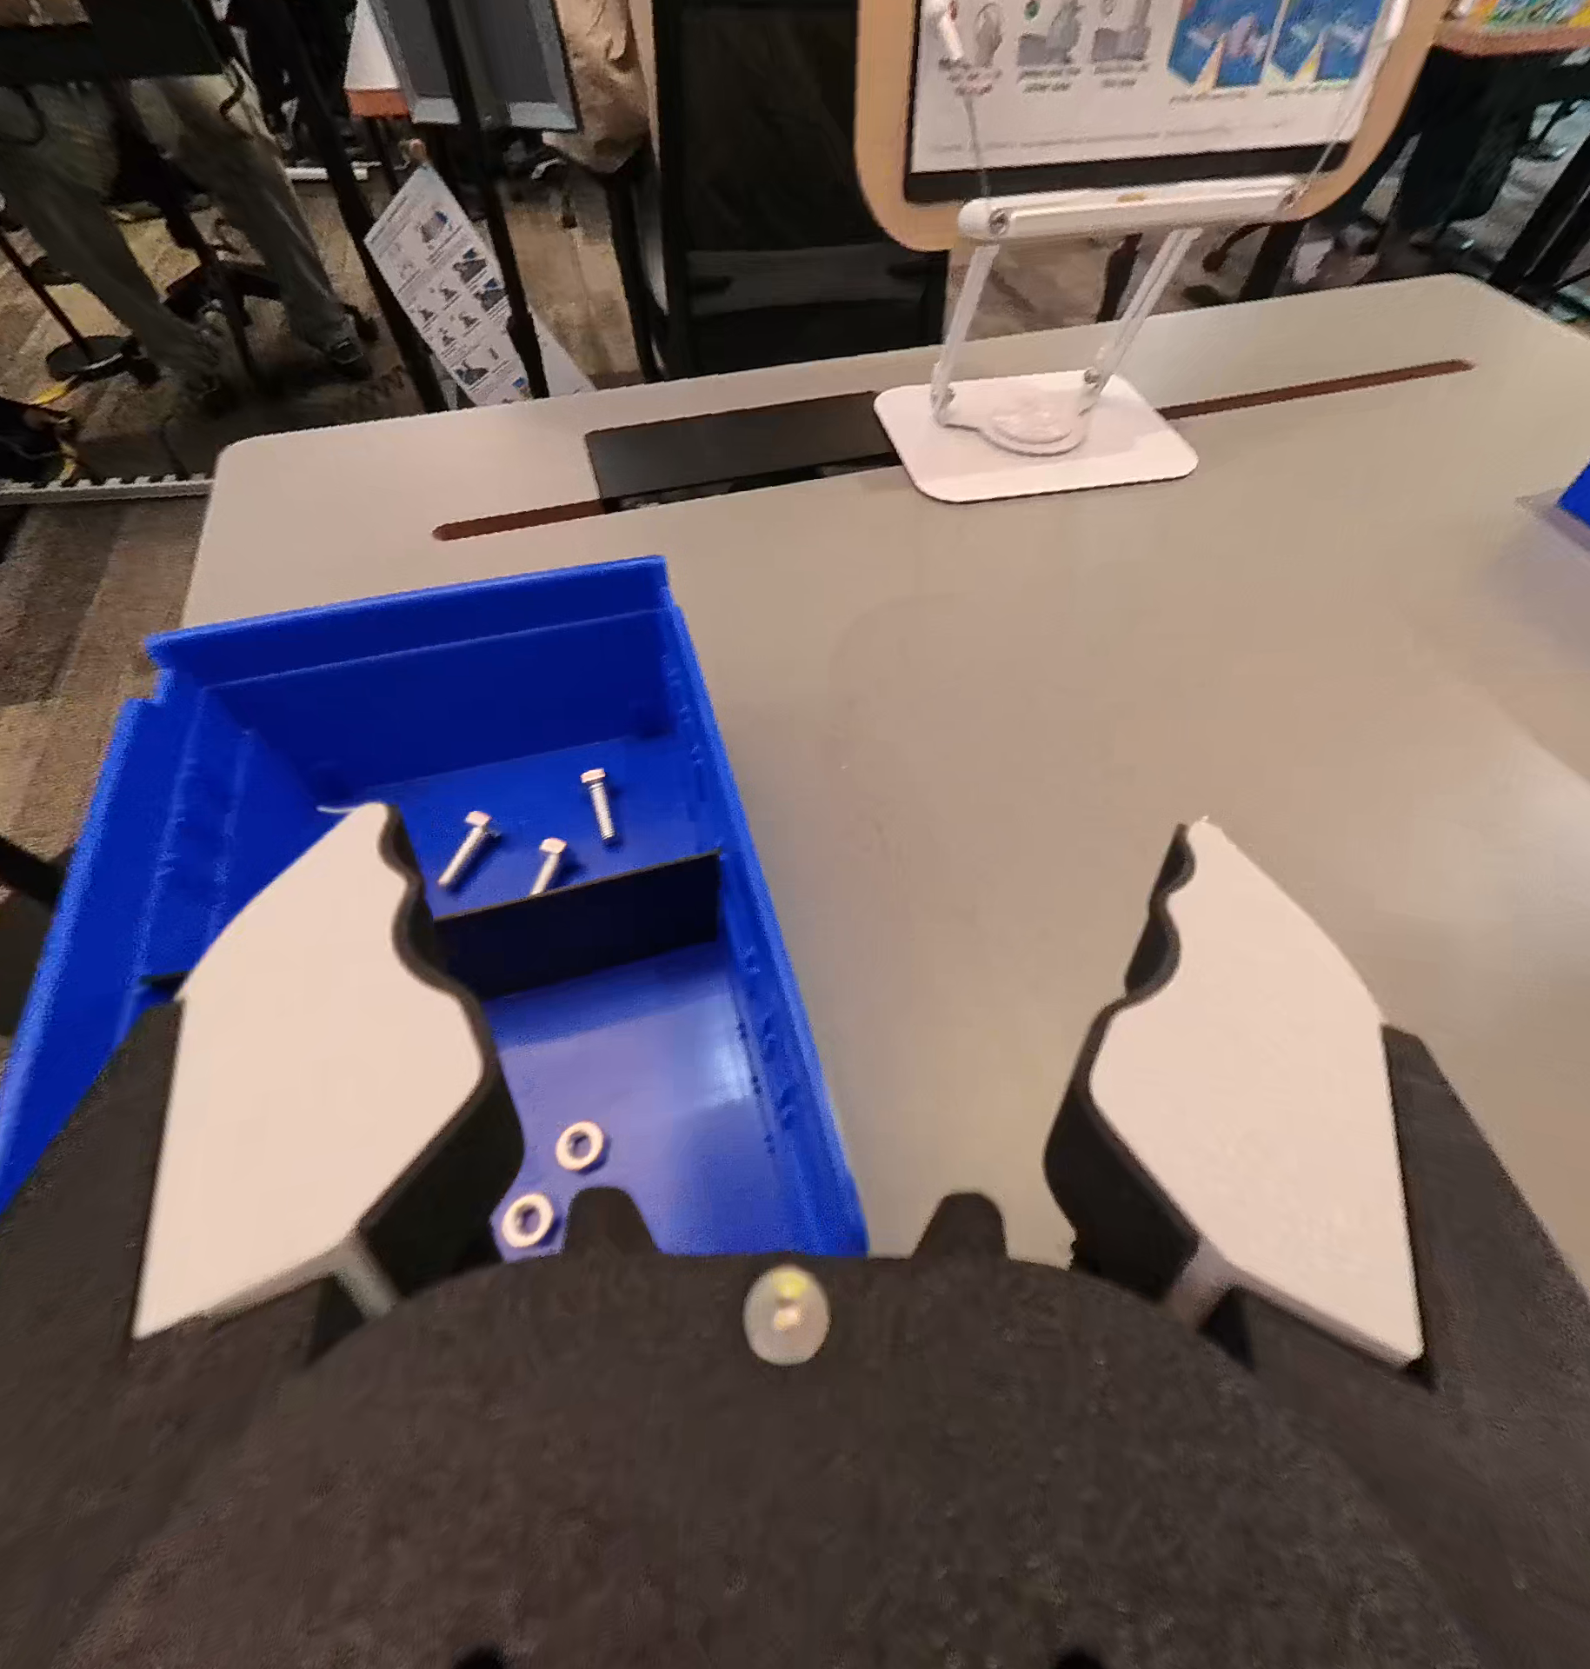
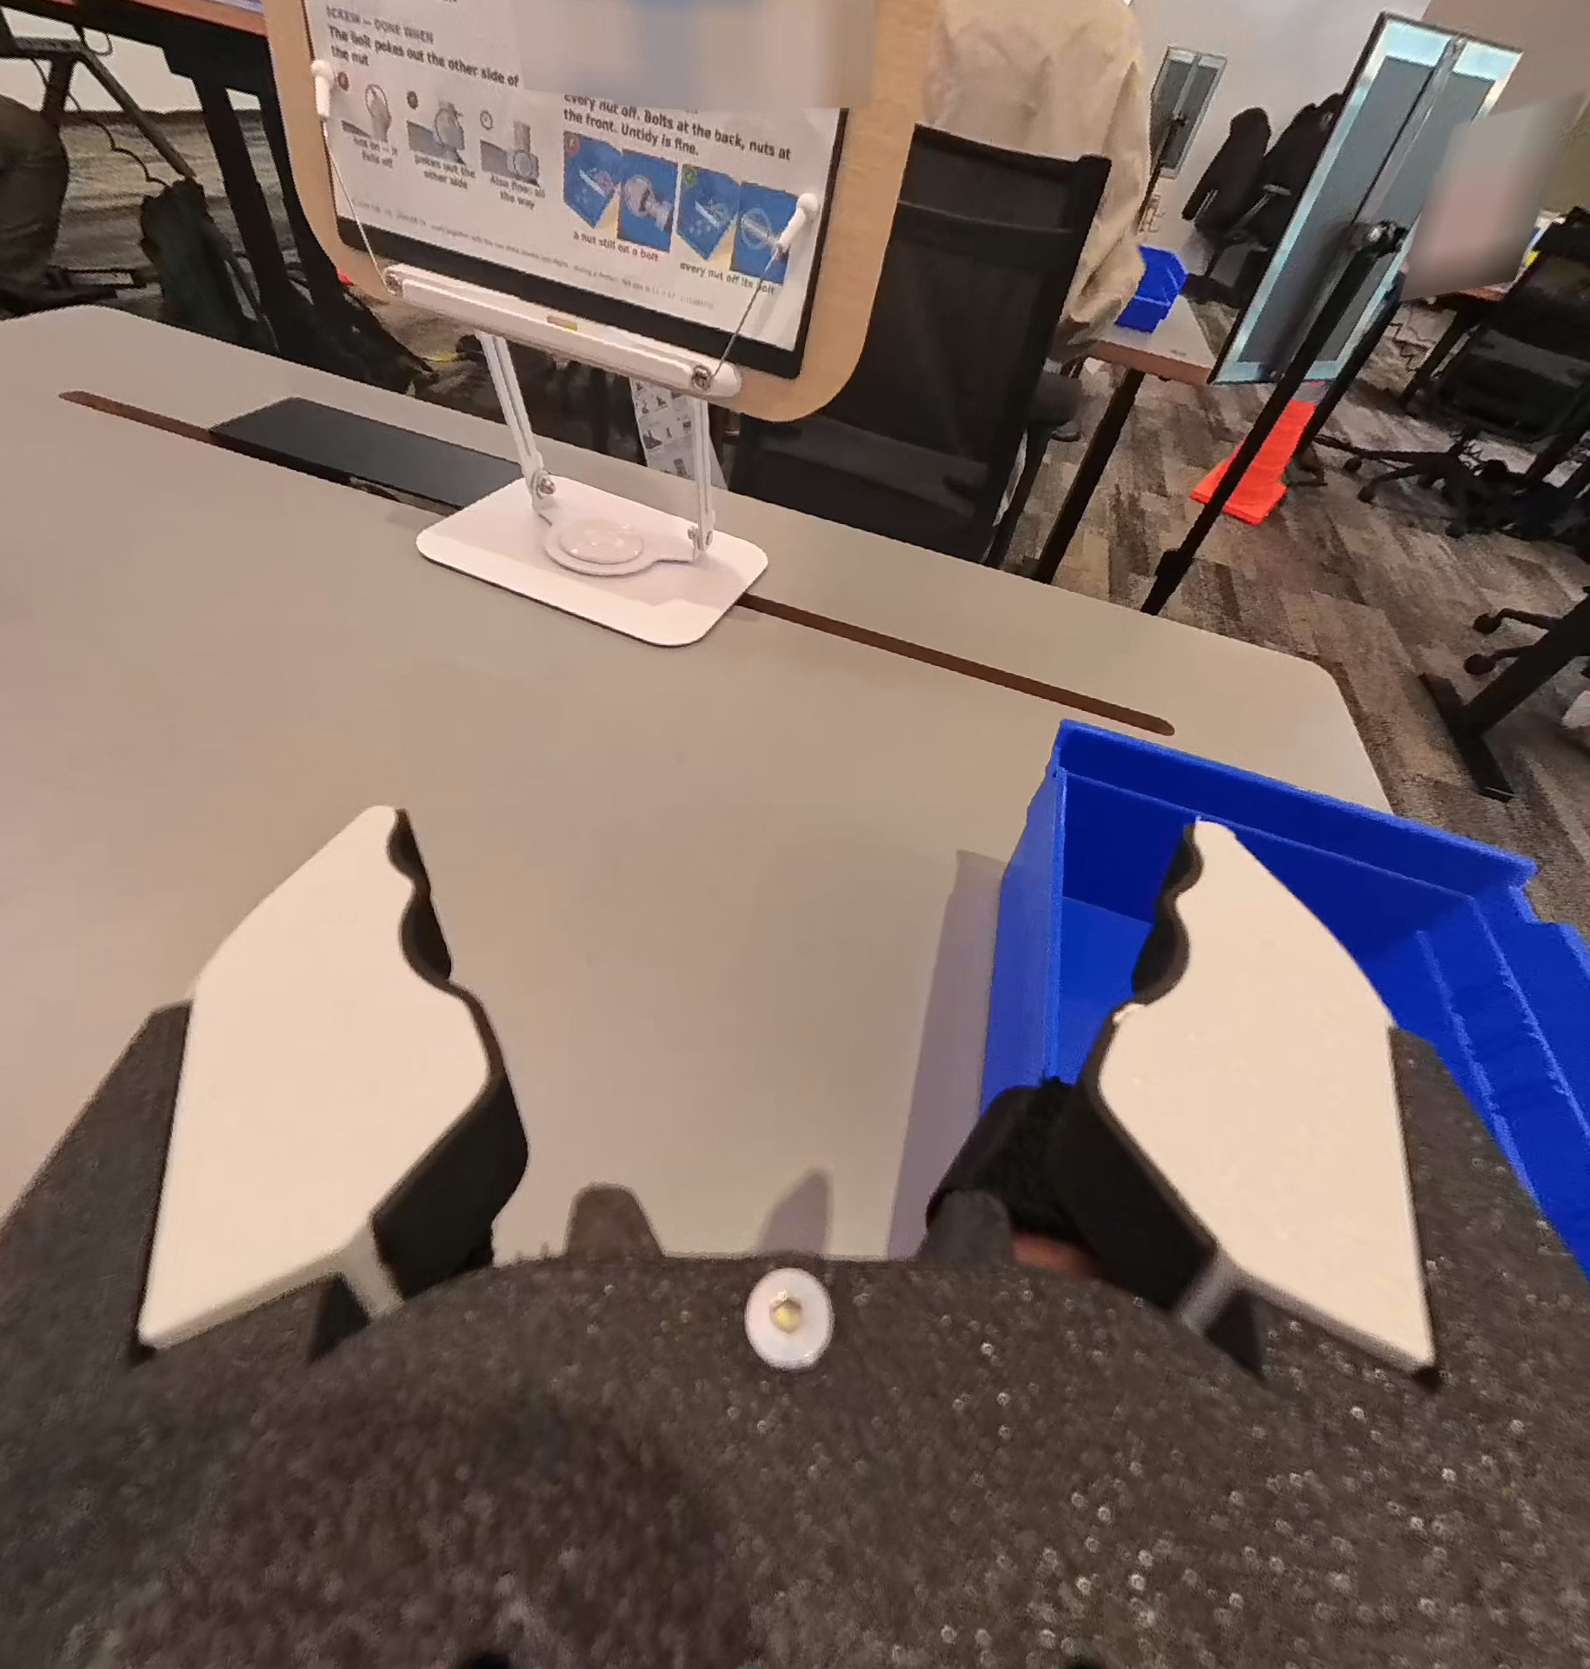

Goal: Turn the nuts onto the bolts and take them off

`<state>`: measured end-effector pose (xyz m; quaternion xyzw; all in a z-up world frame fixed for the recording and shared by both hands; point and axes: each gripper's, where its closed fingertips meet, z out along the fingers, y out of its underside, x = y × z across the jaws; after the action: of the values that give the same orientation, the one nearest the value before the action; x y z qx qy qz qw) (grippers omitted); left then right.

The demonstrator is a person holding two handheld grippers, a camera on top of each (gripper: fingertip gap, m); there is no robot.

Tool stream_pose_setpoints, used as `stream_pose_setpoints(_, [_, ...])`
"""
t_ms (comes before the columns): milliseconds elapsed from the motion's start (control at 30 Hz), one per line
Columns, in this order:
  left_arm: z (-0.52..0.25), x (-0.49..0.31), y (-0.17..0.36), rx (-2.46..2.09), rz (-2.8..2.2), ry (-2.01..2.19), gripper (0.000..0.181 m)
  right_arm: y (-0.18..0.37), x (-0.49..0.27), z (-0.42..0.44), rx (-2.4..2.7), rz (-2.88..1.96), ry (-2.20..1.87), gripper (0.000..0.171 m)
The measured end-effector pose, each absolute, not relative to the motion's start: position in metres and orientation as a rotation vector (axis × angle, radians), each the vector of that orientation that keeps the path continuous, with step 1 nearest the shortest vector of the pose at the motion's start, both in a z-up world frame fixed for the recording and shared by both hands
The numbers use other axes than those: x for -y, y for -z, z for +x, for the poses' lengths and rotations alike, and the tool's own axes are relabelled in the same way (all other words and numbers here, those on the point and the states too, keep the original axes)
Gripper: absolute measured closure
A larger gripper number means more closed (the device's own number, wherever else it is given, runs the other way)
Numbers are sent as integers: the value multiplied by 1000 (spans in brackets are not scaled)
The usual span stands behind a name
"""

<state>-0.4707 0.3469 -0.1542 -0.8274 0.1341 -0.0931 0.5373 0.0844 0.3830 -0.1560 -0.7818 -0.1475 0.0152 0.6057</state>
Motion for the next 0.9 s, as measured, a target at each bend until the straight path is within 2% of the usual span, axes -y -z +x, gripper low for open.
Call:
stream_pose_setpoints(467, [-549,-335,148,-298,-2129,53,39,158,-388,73,393,-1808,-61,25])
stream_pose_setpoints(900, [-574,-347,161,-349,-2262,10,51,164,-389,72,409,-1826,-86,25])
